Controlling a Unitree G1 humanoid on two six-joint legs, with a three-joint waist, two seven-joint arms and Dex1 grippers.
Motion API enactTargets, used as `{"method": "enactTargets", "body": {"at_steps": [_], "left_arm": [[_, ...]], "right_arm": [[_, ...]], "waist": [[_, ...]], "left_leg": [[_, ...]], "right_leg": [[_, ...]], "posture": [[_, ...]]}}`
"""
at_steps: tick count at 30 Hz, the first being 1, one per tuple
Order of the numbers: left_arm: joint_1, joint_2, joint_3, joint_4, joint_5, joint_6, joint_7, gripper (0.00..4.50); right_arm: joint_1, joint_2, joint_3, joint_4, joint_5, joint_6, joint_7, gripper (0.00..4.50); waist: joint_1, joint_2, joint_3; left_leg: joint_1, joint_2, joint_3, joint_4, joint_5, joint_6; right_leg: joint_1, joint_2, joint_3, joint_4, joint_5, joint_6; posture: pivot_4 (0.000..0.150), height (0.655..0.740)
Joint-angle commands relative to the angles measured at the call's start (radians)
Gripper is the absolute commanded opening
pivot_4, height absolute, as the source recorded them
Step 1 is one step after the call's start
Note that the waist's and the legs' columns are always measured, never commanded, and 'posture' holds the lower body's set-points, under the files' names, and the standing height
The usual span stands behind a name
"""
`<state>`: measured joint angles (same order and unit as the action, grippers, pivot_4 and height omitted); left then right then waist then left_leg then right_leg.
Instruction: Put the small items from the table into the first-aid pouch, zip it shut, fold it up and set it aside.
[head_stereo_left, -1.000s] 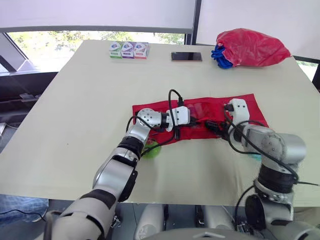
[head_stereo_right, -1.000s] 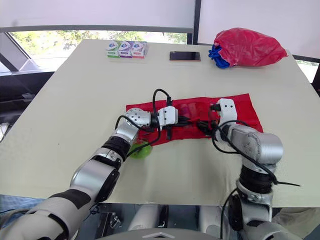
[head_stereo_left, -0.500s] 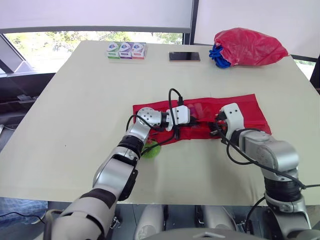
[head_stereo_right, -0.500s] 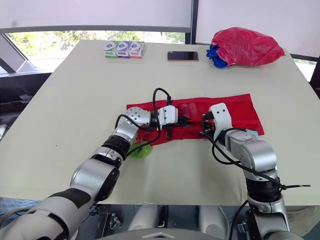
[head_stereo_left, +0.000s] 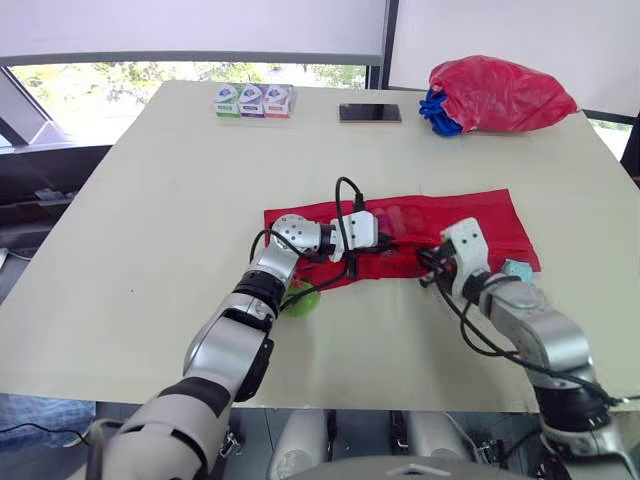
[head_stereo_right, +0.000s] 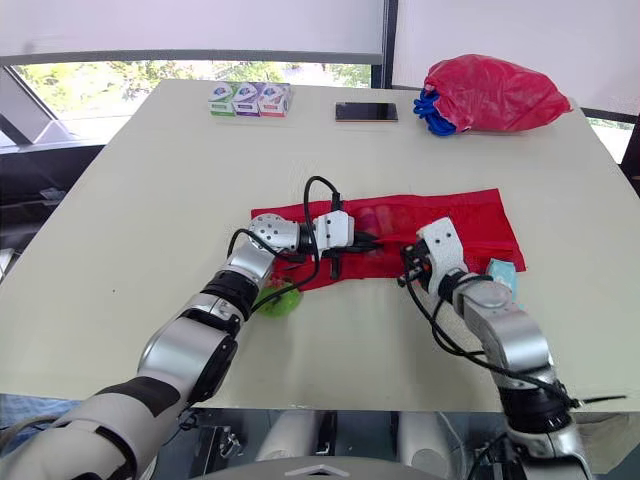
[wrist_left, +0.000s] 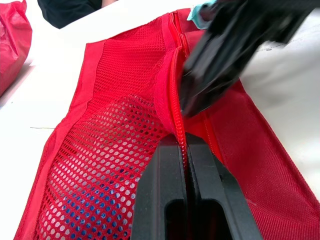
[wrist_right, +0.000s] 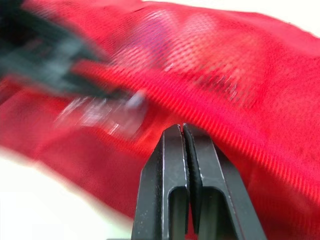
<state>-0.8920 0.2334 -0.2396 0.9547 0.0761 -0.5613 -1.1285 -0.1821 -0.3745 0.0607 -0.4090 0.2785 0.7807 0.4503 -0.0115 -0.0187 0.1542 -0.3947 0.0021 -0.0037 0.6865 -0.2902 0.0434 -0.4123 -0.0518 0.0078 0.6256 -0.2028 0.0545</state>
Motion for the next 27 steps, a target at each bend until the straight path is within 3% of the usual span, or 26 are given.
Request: {"method": "enactTargets", "body": {"at_steps": [1, 7, 12, 19, 20, 22, 27], "left_arm": [[-0.002, 0.026, 0.022, -0.014, -0.02, -0.007, 0.003, 0.0], [0.031, 0.111, 0.033, -0.023, -0.022, -0.02, -0.015, 0.0], [0.063, 0.194, 0.041, -0.033, -0.031, -0.033, -0.034, 0.0], [0.091, 0.301, 0.055, -0.016, -0.03, -0.055, -0.051, 0.0], [0.089, 0.313, 0.054, -0.007, -0.026, -0.06, -0.049, 0.0], [0.082, 0.333, 0.052, 0.013, -0.017, -0.071, -0.043, 0.0], [0.043, 0.352, 0.048, 0.073, 0.001, -0.088, -0.023, 0.0]], "right_arm": [[0.084, -0.044, -0.116, -0.124, 0.059, -0.154, 0.084, 0.09], [0.271, -0.093, -0.324, -0.166, 0.173, -0.354, 0.231, 0.09], [0.411, -0.156, -0.528, -0.155, 0.321, -0.383, 0.337, 0.09], [0.593, -0.246, -0.754, -0.149, 0.482, -0.42, 0.541, 3.12], [0.614, -0.256, -0.775, -0.151, 0.502, -0.418, 0.563, 3.74], [0.646, -0.27, -0.806, -0.165, 0.541, -0.406, 0.588, 4.41], [0.672, -0.299, -0.833, -0.196, 0.592, -0.395, 0.589, 4.41]], "waist": [[0.001, 0.0, 0.0], [-0.002, 0.0, 0.0], [-0.004, 0.0, 0.0], [-0.002, -0.001, 0.0], [-0.002, -0.001, 0.0], [-0.002, -0.001, 0.0], [-0.003, -0.001, 0.0]], "left_leg": [[0.0, 0.0, 0.0, 0.0, 0.0, 0.0], [0.002, 0.001, 0.001, 0.0, 0.0, 0.0], [0.004, 0.003, 0.003, 0.0, 0.0, 0.0], [0.007, 0.005, 0.006, -0.002, 0.0, 0.0], [0.008, 0.005, 0.007, -0.002, 0.0, 0.0], [0.009, 0.006, 0.009, -0.003, 0.0, 0.0], [0.01, 0.007, 0.011, -0.003, 0.0, 0.0]], "right_leg": [[0.0, 0.0, 0.0, 0.0, 0.0, 0.0], [0.001, 0.001, 0.001, 0.0, 0.0, 0.0], [0.001, 0.002, 0.004, 0.001, 0.0, 0.0], [0.002, 0.003, 0.007, 0.001, 0.0, 0.0], [0.003, 0.003, 0.008, 0.001, 0.0, 0.0], [0.003, 0.003, 0.009, 0.001, 0.0, 0.0], [0.003, 0.003, 0.01, 0.001, 0.0, 0.0]], "posture": [[0.15, 0.74], [0.15, 0.74], [0.15, 0.74], [0.15, 0.74], [0.15, 0.74], [0.15, 0.74], [0.15, 0.74]]}}
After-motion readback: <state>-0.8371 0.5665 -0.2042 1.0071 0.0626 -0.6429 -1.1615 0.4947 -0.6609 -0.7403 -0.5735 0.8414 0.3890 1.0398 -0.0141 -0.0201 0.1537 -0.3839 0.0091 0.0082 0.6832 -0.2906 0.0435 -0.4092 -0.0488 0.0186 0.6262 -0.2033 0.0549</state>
